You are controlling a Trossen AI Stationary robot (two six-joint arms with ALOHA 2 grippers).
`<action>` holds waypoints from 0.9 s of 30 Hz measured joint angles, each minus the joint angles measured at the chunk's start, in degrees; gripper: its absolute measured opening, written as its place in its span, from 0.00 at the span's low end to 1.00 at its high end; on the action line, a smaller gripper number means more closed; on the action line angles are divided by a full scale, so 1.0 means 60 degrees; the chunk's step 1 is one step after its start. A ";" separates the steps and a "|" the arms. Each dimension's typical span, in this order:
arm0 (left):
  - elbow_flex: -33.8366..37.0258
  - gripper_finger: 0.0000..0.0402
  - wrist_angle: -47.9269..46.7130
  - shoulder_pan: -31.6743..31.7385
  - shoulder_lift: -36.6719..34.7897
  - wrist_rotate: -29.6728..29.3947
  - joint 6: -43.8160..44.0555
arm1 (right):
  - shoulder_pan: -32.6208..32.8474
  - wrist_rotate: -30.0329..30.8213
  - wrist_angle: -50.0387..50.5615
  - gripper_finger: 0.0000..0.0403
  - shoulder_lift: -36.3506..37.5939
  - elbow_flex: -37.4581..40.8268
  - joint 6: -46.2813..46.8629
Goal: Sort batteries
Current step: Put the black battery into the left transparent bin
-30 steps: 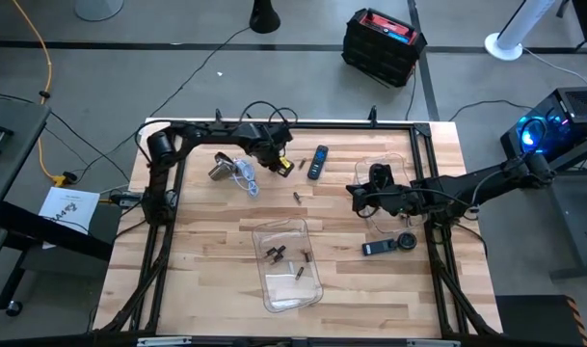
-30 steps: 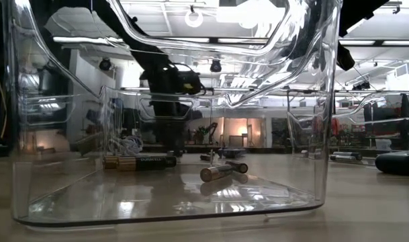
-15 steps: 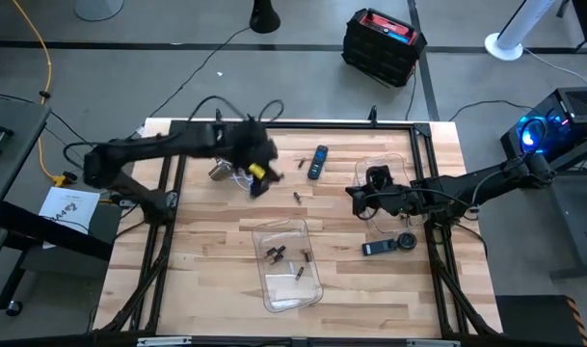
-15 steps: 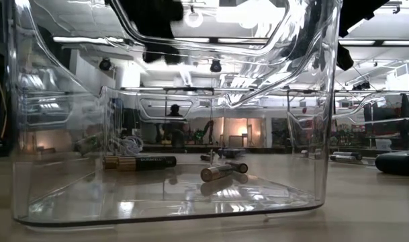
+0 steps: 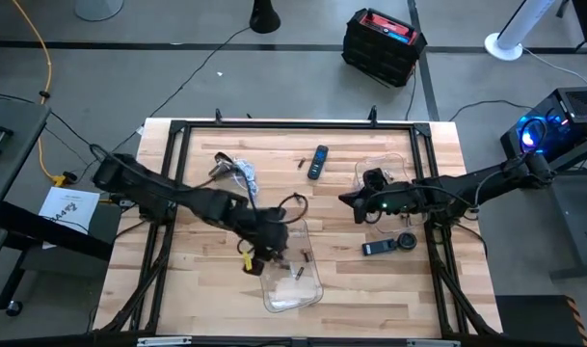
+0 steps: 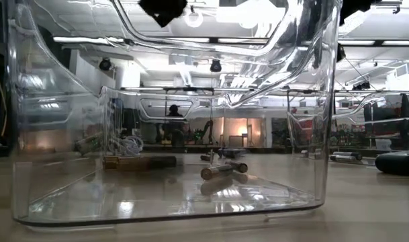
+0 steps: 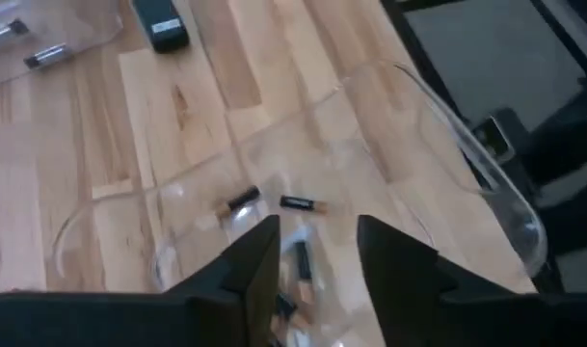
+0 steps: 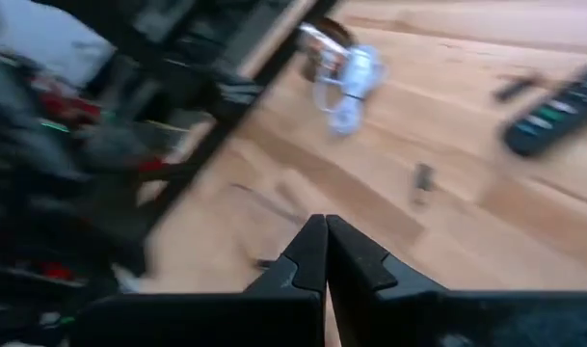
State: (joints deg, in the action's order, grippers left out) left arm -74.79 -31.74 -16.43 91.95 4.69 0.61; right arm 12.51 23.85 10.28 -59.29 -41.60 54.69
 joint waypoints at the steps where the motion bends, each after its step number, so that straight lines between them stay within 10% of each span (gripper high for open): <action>1: -0.0085 0.35 0.0003 0.0001 0.0158 -0.0042 0.0074 | 0.0000 -0.0126 -0.0311 0.00 0.0000 0.0000 -0.0112; 14: -0.1375 0.47 -0.3919 0.0688 -0.0925 -0.0687 0.0489 | 0.0576 0.0128 -0.3089 0.00 -0.0086 0.0000 0.0107; 21: 0.0823 0.47 -0.1391 0.0609 -0.3852 -0.2046 0.1384 | 0.0625 0.0916 -0.3944 0.00 -0.1397 -0.0309 0.0536; 27: 0.3196 0.47 0.0536 0.0812 -0.5501 -0.2902 0.3492 | -0.0394 -0.0699 -0.2583 0.00 -0.3704 -0.2445 -0.0597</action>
State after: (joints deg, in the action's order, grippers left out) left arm -55.61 -28.52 -11.55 58.94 -12.72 21.57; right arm 10.15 19.66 -5.22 -81.51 -56.28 51.11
